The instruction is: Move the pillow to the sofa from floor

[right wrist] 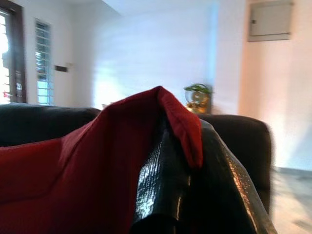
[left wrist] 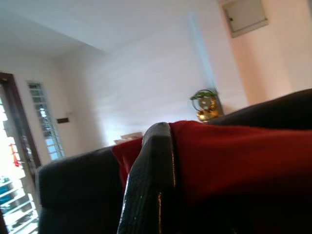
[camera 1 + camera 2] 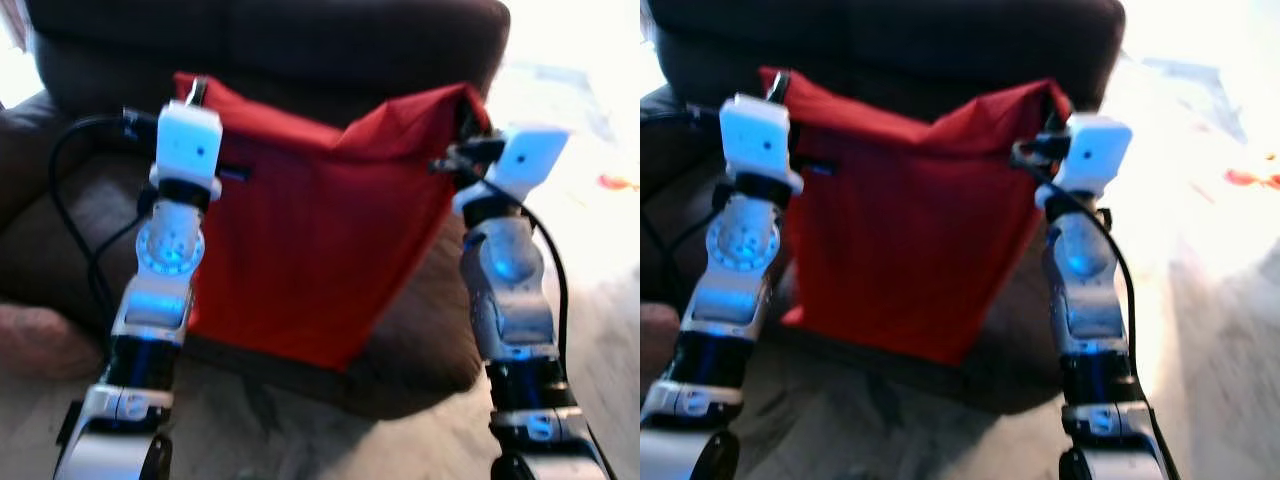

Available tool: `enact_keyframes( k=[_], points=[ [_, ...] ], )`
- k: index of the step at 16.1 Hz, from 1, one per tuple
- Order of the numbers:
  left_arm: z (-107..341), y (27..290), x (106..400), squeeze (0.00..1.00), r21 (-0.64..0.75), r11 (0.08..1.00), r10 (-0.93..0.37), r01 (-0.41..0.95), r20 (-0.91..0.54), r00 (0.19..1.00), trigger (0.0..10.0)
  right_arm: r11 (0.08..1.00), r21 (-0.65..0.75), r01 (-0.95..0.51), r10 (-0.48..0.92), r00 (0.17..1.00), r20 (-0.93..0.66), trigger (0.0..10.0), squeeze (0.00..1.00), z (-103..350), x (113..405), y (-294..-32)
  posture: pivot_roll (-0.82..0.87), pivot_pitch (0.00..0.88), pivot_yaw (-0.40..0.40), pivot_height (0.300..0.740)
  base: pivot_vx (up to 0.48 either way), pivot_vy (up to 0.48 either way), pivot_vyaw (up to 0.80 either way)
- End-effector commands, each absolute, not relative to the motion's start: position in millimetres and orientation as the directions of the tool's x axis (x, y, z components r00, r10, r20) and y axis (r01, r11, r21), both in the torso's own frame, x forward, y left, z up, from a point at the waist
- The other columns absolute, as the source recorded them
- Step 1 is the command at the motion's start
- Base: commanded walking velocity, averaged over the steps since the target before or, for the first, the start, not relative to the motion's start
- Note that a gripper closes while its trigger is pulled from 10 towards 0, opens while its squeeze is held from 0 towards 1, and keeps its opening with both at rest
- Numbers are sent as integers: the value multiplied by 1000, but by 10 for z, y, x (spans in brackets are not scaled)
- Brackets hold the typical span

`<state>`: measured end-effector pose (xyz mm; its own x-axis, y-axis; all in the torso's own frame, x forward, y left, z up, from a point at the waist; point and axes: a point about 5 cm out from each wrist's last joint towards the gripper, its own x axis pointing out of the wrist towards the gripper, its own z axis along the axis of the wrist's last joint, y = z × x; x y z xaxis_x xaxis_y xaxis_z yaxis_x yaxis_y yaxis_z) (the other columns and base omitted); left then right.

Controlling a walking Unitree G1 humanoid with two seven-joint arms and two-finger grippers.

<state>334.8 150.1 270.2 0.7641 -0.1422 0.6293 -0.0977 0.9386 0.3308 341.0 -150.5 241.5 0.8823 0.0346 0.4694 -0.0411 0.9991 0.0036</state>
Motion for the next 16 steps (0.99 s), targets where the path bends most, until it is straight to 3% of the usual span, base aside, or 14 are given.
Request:
enact_keyframes(
  k=[1, 11, 16],
  points=[
    [2913, 1581, 3293, 0, 294, 946, -115, -136, 696, 709, 10000, 998, 10, -58, 40, 798, 602, 10000, 0, 2793, 3334, -1459, 55, 34, -51, 740, 330, 0, 0],
    [2928, 1612, 3304, 0, 284, 948, -102, -143, 698, 709, 10000, 999, 8, -49, 34, 783, 621, 10000, 0, 2893, 3357, -1482, 57, 34, -57, 740, 331, 0, 0],
    [2520, 1505, 3425, 0, 320, 945, -233, 75, 493, 838, 10000, 1000, 9, -28, 18, 827, 562, 10000, 0, 2724, 3397, -1501, 58, 38, -59, 740, 57, 0, 0]
  ],
)
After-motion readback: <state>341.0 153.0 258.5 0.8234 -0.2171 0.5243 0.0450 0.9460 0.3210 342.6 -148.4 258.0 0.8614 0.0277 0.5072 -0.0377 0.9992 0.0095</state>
